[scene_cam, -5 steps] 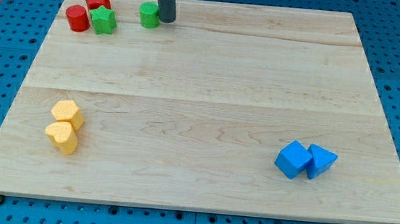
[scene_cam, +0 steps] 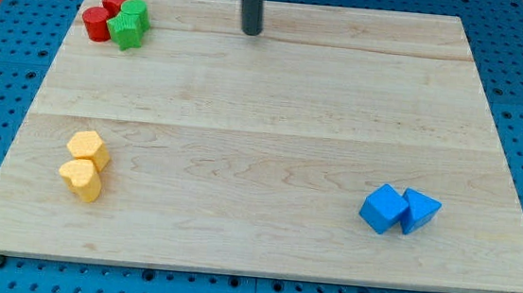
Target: Place the arm to the right side of the blue triangle
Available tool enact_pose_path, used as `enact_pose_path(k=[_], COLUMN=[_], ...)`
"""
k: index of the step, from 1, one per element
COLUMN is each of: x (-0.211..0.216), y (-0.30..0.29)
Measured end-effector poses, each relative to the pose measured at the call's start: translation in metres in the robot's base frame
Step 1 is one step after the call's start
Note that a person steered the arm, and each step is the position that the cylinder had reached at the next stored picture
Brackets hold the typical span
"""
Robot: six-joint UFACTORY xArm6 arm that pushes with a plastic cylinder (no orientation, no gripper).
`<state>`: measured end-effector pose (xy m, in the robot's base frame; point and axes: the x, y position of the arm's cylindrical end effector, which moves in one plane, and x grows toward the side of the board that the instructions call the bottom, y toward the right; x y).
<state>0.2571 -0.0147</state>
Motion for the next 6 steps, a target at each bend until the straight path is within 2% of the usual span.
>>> enact_pose_path(k=[1, 2, 4, 6], x=[0.017, 0.049, 0.132, 0.273], y=[0.037, 0.103, 0.233, 0.288])
